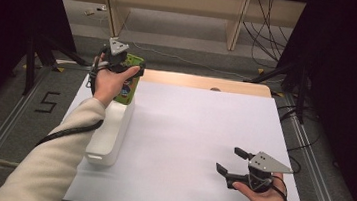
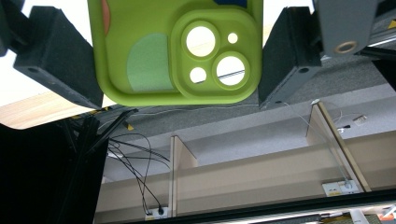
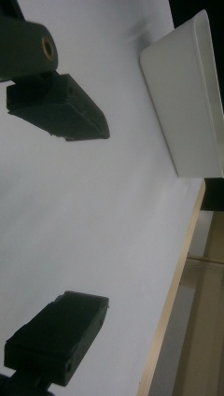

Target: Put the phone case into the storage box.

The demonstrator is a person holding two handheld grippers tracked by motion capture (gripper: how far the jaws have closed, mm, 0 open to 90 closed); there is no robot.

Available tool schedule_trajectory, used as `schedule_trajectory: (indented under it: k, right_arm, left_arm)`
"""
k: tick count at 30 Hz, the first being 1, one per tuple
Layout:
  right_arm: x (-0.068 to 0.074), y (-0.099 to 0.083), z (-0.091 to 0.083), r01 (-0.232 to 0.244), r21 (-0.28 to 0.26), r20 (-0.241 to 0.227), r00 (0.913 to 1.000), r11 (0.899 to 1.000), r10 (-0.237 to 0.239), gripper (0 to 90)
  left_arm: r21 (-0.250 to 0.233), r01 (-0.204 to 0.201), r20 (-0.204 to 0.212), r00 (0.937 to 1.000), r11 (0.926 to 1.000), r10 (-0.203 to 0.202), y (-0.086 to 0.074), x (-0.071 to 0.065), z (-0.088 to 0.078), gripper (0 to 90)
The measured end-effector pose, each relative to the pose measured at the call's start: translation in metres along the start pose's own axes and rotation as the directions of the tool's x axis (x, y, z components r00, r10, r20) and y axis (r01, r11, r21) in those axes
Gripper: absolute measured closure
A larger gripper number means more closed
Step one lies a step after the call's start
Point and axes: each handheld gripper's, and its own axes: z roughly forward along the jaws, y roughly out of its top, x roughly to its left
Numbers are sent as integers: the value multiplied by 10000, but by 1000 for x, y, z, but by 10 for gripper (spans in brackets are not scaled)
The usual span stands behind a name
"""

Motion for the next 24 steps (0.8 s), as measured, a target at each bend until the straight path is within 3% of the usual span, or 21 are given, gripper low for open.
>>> schedule_trajectory:
  k: [24]
  right_arm:
    - [0, 0, 0, -28, -2, -36, 10000, 10000, 28, 171]
  left_arm:
    - [10, 124, -463, 9989, 9999, -123, -2, 14, 14, 167]
